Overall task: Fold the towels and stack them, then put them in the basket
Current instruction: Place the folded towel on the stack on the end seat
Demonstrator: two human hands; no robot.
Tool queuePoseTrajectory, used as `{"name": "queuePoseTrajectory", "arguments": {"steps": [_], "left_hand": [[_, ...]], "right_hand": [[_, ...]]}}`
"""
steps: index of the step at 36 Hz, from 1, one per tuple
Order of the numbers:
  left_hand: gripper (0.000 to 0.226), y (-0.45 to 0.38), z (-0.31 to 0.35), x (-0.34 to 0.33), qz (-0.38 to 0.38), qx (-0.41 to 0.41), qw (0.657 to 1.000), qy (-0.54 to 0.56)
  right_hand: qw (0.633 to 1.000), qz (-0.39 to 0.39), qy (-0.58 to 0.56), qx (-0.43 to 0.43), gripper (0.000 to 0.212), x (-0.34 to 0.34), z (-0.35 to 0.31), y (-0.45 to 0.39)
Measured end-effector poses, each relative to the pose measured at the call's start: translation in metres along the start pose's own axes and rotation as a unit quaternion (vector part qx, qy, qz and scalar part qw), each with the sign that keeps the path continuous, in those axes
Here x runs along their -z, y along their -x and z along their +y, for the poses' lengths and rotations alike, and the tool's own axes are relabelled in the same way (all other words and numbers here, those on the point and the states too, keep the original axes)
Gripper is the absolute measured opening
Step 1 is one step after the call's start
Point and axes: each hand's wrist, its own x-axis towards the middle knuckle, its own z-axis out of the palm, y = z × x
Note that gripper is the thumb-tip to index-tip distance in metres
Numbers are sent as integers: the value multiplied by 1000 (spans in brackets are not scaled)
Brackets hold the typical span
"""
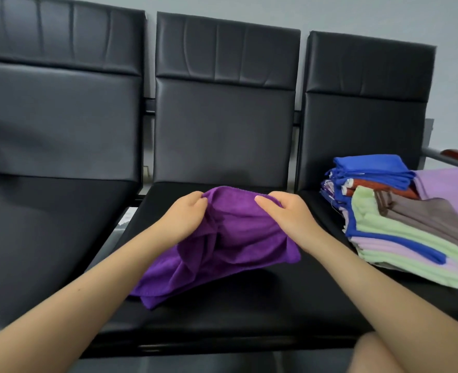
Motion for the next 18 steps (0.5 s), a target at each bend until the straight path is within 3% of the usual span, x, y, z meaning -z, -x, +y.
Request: {"name": "queuePoseTrajectory", "arguments": {"steps": [3,9,12,18], "left_hand": [[33,6,-2,7,7,14,1000,23],[46,19,0,18,47,-36,991,-123],[42,18,-2,28,86,-72,983,-145],[31,9,-22,51,40,-77,987,-139]], "right_hand": [[995,-50,85,26,30,2,0,3],[978,-82,182,55,13,-2,5,5],[980,-61,181,46,15,-3,6,4],[983,-47,178,-10,24,6,15,2]]}}
